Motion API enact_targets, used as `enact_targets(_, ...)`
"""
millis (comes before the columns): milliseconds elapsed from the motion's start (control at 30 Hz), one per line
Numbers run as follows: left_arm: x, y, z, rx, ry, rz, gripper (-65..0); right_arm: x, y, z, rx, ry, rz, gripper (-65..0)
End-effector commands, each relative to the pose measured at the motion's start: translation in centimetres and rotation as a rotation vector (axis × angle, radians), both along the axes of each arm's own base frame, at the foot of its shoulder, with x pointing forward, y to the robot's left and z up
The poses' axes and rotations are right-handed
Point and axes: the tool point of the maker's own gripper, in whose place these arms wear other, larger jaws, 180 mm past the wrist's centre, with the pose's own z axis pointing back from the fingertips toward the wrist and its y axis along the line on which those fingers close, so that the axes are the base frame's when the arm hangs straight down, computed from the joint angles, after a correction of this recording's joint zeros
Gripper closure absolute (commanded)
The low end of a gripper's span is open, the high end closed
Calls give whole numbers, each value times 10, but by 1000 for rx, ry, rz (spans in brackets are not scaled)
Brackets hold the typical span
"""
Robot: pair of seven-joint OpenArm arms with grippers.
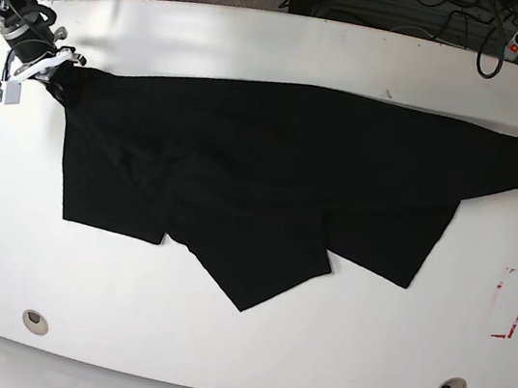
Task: Fold the T-shirt properly
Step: 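Lift the stretched shirt with both grippers and lay it flat, then regrasp the shirt edge with the right gripper, left gripper holding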
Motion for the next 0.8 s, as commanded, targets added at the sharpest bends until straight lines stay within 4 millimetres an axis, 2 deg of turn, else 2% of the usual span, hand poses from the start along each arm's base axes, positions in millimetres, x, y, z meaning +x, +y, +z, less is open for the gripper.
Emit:
enact_targets(0, -11, 14, -7, 115, 48, 1, 0, -4, -10, -3, 4, 5, -14, 0)
enact_targets(133, -29, 29, -25, 198, 130, 85, 0, -17, -24, -26, 27, 73, -66, -21)
enact_targets(300, -32, 34, -34, 247, 144, 148, 0, -28, -22, -37, 35, 129, -35, -125)
enact_targets(367, -34, 38, -36, 269, 158, 159, 0, -28, -19, -35, 31, 135, -16, -187)
enact_targets(433, -34, 39, -36, 274, 161, 161, 0, -26, -13, -29, 23, 130, 11, -285)
enact_targets(533, -34, 38, -36, 275, 163, 159, 0, -24, -4, -20, 8, 122, 55, -398)
enact_targets(633, -33, 37, -36, 275, 163, 157, 0, -20, 7, -11, 2, 96, 85, -442)
enact_targets(767, -33, 37, -36, 277, 163, 155, 0, -16, 15, -4, 8, 67, 94, -442)
